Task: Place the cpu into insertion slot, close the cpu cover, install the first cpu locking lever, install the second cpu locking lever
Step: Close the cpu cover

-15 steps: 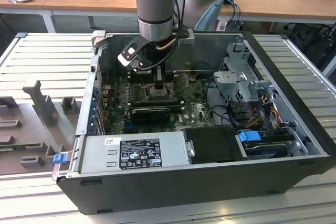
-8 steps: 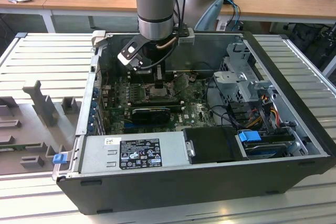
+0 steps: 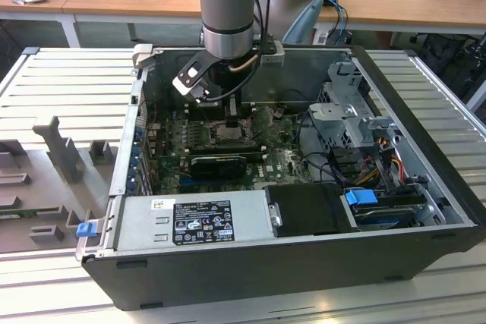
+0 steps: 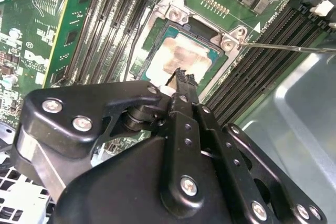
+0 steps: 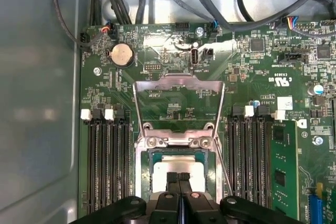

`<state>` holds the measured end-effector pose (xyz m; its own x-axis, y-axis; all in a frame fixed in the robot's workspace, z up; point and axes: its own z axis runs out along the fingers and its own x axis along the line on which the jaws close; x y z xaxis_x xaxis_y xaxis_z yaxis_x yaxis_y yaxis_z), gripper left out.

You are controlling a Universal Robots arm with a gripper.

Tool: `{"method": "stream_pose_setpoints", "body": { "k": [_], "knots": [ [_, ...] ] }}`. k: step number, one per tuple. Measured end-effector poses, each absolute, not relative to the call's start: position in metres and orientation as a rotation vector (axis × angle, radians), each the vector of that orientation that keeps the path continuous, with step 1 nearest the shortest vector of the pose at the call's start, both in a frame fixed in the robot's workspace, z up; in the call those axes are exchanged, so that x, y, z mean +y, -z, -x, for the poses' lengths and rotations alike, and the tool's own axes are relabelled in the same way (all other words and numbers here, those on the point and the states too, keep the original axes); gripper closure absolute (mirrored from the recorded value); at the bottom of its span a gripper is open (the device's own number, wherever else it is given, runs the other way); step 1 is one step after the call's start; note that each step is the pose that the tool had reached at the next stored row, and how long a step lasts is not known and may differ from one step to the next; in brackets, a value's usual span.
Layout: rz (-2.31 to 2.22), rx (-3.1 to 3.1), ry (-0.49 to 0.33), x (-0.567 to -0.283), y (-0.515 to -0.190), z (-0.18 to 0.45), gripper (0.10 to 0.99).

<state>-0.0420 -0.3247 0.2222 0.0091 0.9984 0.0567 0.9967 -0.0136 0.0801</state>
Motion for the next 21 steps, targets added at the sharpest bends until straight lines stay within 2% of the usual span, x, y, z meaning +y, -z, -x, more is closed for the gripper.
{"method": "stream_pose_setpoints", "body": {
  "k": [21],
  "knots": [
    [-2.219,2.194,-0.151,-0.325,-0.250,0.040,0.980]
  ]
}}
